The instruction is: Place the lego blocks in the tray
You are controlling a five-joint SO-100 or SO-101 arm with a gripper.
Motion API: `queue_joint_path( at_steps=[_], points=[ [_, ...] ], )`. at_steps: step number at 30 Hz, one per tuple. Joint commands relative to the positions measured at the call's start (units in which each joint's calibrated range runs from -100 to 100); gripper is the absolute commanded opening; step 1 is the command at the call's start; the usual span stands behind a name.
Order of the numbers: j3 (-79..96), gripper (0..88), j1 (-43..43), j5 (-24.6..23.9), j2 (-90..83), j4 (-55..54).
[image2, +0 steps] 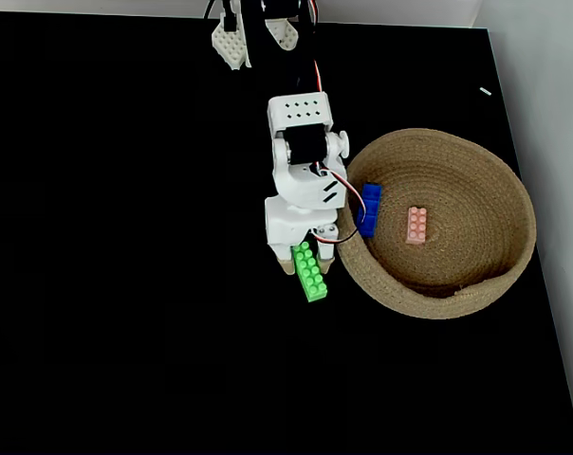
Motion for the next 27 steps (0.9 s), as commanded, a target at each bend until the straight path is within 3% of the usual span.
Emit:
queue_joint_path(
  at_steps=[1, 8, 17, 27],
  points=[
    [-3.8, 0.1, -0.4, -0.9, -1.5, -1.2],
    [-4.1, 0.0, 0.0, -1.6, -2.6, -1.1],
    [-2.5, 0.0, 1.9, -0.6, -17.1, -0.6],
    [8.0, 0.0, -7.9, -1.7, -34.0, -0.8]
  ],
)
